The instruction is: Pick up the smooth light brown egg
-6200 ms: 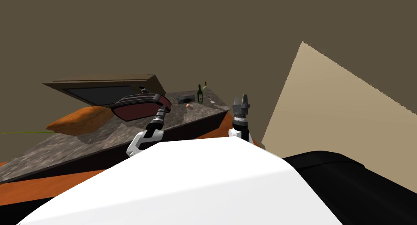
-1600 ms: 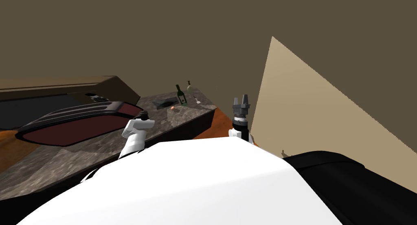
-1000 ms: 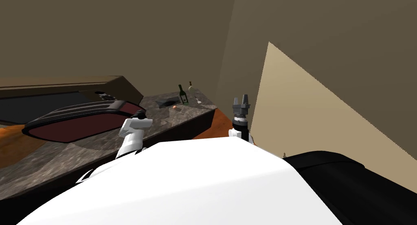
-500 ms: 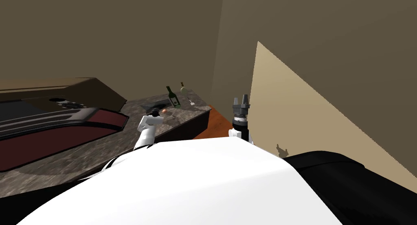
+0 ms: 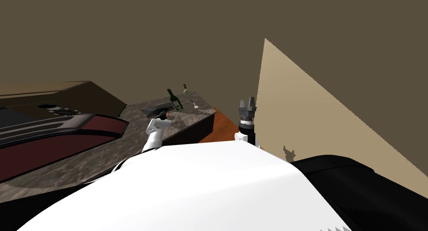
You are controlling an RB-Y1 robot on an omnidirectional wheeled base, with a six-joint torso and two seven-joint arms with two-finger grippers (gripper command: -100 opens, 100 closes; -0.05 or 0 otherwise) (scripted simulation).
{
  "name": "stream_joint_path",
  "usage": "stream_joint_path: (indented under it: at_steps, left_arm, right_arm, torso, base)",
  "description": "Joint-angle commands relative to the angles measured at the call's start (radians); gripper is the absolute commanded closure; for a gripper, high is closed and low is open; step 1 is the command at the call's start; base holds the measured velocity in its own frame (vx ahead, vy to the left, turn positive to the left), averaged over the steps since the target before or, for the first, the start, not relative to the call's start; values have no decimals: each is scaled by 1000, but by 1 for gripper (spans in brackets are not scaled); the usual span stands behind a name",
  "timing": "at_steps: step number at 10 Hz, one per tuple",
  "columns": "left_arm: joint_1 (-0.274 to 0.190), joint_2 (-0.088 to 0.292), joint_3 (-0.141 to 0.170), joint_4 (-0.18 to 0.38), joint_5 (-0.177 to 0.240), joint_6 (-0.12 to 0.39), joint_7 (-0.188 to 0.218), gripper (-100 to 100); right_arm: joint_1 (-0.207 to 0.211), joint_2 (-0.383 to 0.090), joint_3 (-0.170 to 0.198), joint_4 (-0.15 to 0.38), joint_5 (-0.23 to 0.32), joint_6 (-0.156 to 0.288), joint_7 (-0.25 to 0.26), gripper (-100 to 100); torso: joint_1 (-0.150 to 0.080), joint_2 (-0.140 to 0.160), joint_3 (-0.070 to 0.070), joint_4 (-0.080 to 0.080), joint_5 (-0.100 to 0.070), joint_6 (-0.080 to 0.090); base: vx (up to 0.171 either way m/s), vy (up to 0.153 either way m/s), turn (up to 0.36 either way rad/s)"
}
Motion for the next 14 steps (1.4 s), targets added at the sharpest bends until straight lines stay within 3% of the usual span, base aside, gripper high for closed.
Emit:
stream_joint_path:
  at_steps: [1,8,9,10,14]
  left_arm:
    - [-24,-23,7,19,-47,0,20,-100]
    - [-119,-139,35,78,-249,8,99,-100]
    - [-112,-127,31,71,-228,10,86,-100]
    - [-113,-129,32,72,-231,11,89,100]
    - [-113,-129,32,72,-231,11,89,100]
  right_arm:
    - [0,0,0,0,0,0,0,0]
    - [0,0,0,0,0,0,0,0]
    - [0,0,0,0,0,0,0,0]
    - [0,0,0,0,0,0,0,0]
    - [0,0,0,0,0,0,0,0]
  torso:
    - [0,0,0,0,0,0]
    - [1,0,0,0,0,0]
    - [1,0,0,0,0,0]
    - [-1,0,0,0,0,0]
    - [-4,-1,0,0,-1,0]
  base:
    - [-25,94,2]
    - [-15,83,5]
    - [-3,38,-7]
    - [-1,7,0]
    - [0,0,0]
